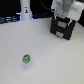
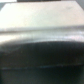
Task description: Open the kcup holder, insert the kcup into the holder, and close the kcup holder
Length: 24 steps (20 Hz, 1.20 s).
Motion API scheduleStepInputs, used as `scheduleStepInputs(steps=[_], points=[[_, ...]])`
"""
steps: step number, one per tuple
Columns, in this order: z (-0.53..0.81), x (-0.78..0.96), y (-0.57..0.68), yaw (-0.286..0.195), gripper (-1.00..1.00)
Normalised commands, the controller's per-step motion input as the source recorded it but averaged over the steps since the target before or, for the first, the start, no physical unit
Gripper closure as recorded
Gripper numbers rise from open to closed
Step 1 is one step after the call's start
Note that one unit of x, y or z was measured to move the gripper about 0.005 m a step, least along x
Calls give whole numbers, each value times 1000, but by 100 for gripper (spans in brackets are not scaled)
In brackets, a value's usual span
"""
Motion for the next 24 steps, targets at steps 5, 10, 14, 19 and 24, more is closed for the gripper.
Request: scheduleStepInputs(steps=[5, 10, 14, 19, 24], points=[[-3, 24, -12, -9, 100], [6, 173, -83, -8, 100], [76, 355, -163, -12, 100], [141, 605, -246, -19, 100], [213, 933, -252, -48, 100]])
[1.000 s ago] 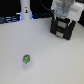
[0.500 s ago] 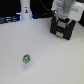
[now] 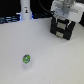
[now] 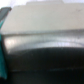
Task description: Open the kcup holder, insert the kcup into the holder, and close the kcup holder
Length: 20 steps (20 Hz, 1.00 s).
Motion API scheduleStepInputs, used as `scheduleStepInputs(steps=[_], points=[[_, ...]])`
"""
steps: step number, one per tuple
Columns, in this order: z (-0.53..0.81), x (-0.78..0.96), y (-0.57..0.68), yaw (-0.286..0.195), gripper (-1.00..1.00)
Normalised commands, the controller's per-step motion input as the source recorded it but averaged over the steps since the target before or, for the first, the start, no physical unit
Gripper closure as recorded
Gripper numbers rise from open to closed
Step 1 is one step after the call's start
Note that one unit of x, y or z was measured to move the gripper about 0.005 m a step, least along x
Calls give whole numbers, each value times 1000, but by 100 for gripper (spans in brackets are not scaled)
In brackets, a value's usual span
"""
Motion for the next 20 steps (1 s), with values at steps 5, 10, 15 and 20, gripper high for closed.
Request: scheduleStepInputs(steps=[5, 10, 15, 20], points=[[147, 970, -272, -54, 100], [153, 977, -289, -49, 100], [186, 974, -280, -50, 100], [173, 955, -282, -62, 100]])
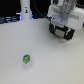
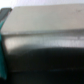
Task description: Open the kcup holder, insert the kcup into the holder, and close the kcup holder
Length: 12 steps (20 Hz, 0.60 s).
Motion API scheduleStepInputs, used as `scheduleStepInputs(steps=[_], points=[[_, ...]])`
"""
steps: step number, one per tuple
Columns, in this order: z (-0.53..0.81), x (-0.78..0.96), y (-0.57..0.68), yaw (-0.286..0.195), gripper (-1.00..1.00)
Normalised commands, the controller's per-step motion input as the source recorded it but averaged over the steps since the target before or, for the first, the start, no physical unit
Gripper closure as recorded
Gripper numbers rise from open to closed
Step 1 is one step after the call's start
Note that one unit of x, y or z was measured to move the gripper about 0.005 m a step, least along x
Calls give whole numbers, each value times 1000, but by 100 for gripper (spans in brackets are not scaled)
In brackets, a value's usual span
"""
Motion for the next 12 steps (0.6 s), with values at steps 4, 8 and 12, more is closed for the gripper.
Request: scheduleStepInputs(steps=[4, 8, 12], points=[[169, 934, -310, -65, 100], [166, 890, -345, -66, 100], [164, 849, -394, -68, 100]])
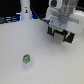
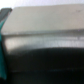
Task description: Open the kcup holder, insert the kcup into the holder, and close the kcup holder
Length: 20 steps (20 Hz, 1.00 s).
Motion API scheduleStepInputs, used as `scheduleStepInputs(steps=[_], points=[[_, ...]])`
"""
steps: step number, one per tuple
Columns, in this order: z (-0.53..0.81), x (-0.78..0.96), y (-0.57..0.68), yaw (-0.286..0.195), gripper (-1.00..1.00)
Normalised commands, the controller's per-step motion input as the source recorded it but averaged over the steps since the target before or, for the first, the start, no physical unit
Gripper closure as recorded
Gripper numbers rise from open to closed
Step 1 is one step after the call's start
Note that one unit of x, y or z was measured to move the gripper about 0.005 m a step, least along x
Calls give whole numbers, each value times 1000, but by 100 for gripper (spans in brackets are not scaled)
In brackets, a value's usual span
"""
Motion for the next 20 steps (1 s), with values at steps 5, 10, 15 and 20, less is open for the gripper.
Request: scheduleStepInputs(steps=[5, 10, 15, 20], points=[[156, 834, -424, -66, 100], [145, 824, -450, -71, 100], [112, 801, -438, -67, 100], [78, 701, -308, -59, 100]])
